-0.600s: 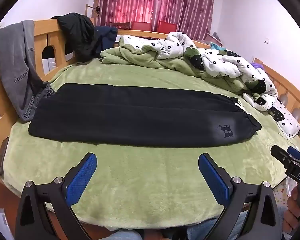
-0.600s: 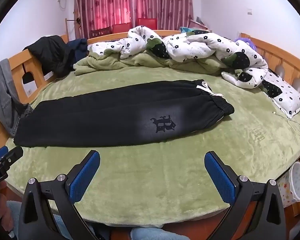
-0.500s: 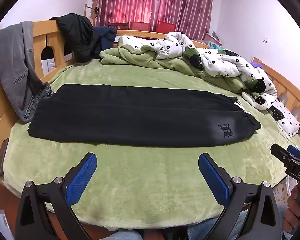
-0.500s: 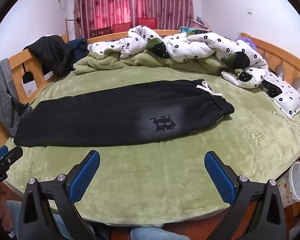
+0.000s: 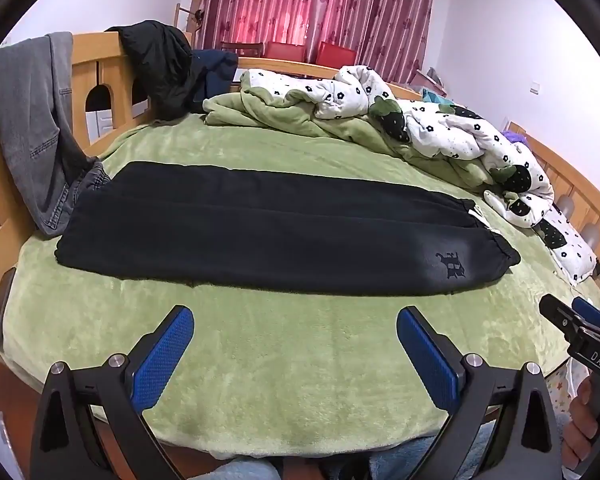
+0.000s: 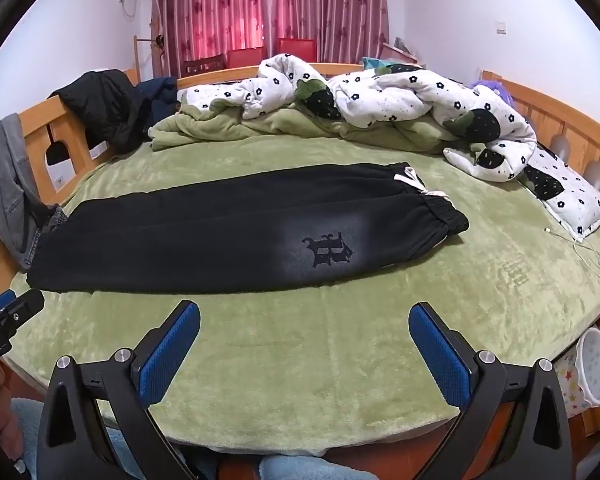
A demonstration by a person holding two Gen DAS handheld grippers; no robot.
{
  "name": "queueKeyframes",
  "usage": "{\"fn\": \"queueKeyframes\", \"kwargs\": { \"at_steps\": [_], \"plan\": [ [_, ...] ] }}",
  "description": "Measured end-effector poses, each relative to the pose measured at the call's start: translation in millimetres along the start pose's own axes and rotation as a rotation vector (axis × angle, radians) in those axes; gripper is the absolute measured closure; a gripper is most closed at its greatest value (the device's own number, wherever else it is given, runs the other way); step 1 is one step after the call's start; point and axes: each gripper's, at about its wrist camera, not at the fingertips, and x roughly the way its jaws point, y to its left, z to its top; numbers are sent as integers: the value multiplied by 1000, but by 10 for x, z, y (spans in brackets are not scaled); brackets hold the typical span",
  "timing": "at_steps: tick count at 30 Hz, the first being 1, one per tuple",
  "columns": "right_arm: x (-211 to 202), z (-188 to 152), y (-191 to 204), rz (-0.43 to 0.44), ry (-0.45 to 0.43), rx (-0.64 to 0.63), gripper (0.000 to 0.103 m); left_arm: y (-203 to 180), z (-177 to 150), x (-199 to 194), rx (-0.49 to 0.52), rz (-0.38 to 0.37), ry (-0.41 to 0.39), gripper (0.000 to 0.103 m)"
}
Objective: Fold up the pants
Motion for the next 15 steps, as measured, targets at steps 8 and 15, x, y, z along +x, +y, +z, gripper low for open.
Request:
{"fn": "queueKeyframes", "kwargs": {
  "at_steps": [8,15],
  "plan": [
    [18,-14,3,-5,-3,-1,1,55,-11,4,-5,0,2,1],
    [20,-6,8,1,-2,-5,1,95,-15,-11,-7,4,-2,1]
  ]
}}
